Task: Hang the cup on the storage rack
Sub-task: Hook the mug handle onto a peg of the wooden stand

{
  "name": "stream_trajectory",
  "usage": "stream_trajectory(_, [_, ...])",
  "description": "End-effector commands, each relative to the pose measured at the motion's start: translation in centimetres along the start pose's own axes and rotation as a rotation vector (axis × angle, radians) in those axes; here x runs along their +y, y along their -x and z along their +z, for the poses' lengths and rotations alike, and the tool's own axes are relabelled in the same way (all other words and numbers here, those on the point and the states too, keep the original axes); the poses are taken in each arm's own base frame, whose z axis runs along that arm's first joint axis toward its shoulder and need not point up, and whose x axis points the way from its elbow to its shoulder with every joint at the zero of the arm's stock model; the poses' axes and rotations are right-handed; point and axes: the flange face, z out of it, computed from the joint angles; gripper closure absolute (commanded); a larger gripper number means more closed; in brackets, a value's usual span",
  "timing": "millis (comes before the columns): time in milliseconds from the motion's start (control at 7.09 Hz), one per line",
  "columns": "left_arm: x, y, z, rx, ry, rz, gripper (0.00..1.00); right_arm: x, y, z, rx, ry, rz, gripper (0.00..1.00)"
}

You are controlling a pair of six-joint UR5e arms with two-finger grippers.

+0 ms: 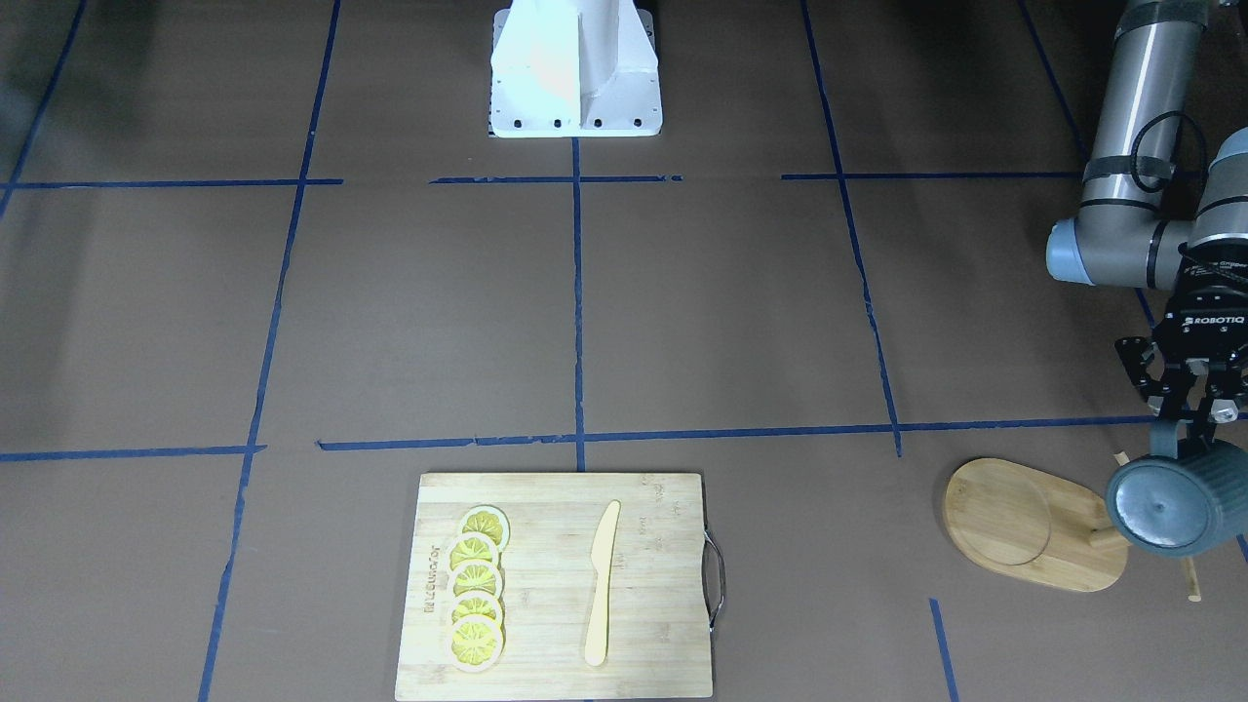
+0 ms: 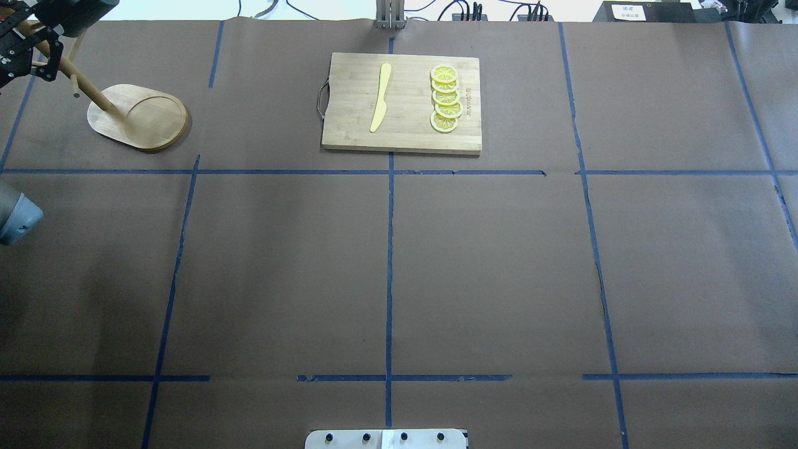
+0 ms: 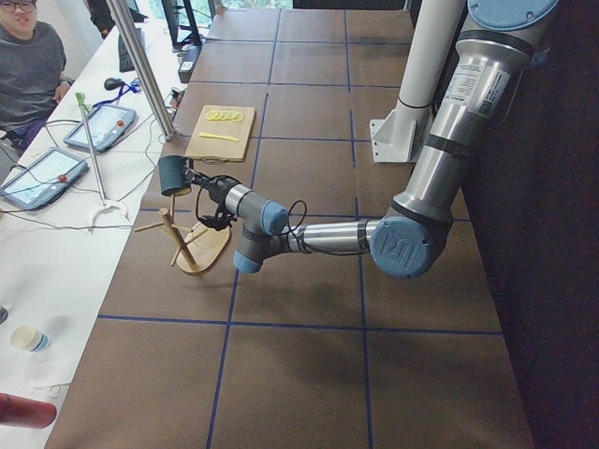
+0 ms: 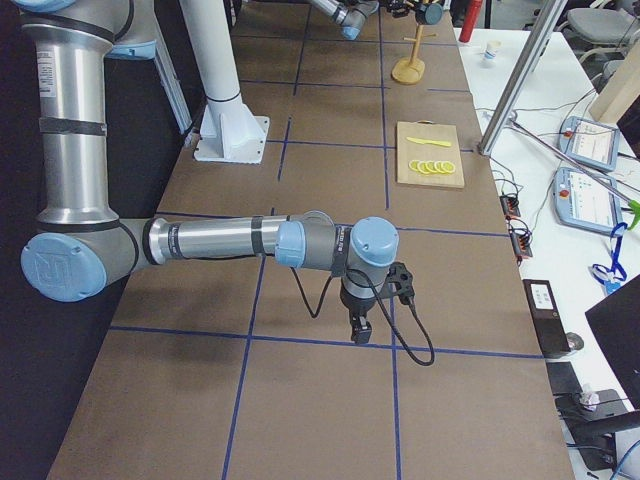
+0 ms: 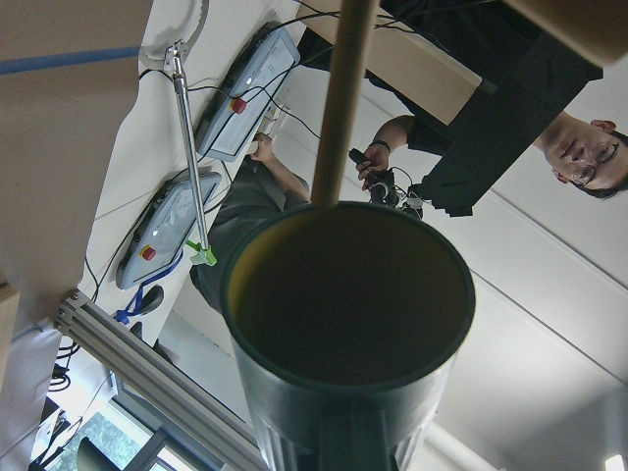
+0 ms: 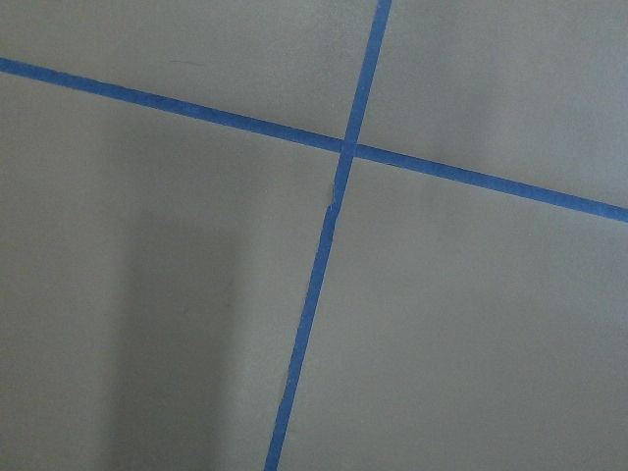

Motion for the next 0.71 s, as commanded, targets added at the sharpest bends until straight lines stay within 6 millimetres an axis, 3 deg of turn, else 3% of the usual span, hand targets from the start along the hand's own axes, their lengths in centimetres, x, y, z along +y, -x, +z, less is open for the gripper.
stream_trajectory(0, [-3.5,1.0,-2.5,-0.005,-0.012,0.0,1.0,0.0,0.0,0.0,0.0,-0.001,-0.001,0.0])
stream_trajectory(423, [-4.7,1.4,-3.2,-0.014,-0.038,-0.001,1.0,-0.1,0.1,-0.1,0.001,-0.003,-0.003,0.0])
stream_trajectory(564, [-4.8,1.5,-3.3,-0.016,-0.042,0.001,0.93,-0.1,0.2,-0.3,0.001,-0.005,-0.005,0.0])
